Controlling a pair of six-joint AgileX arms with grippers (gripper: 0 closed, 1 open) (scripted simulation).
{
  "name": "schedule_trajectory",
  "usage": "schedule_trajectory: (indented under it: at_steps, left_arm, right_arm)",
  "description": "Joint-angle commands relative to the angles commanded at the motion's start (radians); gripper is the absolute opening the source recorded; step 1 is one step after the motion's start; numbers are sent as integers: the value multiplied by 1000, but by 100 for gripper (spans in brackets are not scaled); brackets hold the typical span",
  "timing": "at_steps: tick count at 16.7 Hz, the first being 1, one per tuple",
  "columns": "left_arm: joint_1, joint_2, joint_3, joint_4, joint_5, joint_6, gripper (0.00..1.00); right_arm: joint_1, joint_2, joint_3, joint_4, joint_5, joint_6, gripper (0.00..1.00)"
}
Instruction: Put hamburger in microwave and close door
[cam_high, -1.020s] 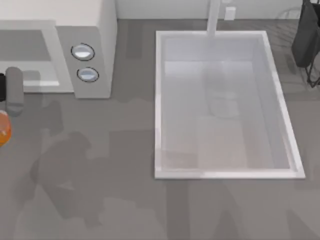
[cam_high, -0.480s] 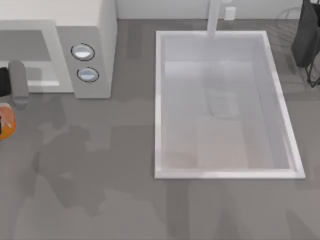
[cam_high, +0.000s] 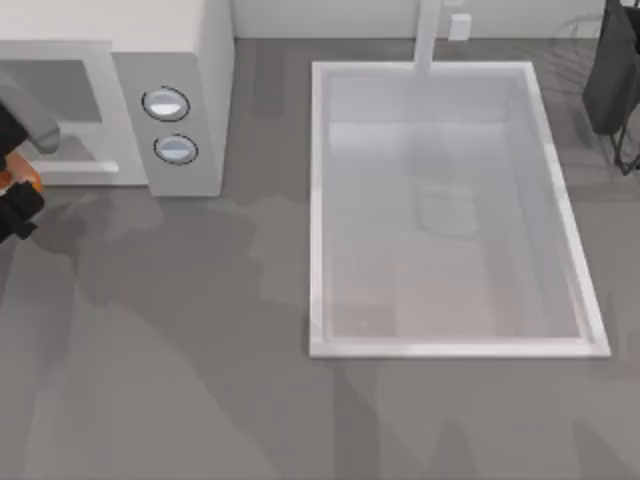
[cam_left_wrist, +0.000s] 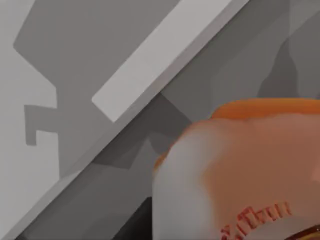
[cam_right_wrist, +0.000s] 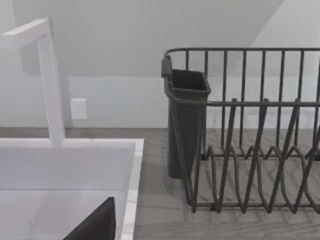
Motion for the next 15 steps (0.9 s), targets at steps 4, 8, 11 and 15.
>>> schedule_trajectory:
  at_steps: [4,8,11,15]
  left_arm:
    - [40,64,-92,428,38,-251,0]
    - [71,118,-212,855,81,-496,0]
    - [85,142,-305,1121,117,-657,0]
    - [91,153,-407,1340,158,-810,0]
  right_arm:
    - [0,0,0,0,0,0,100]
    - [0,0,0,0,0,0,100]
    - [0,0,0,0,0,0,100]
    - [0,0,0,0,0,0,100]
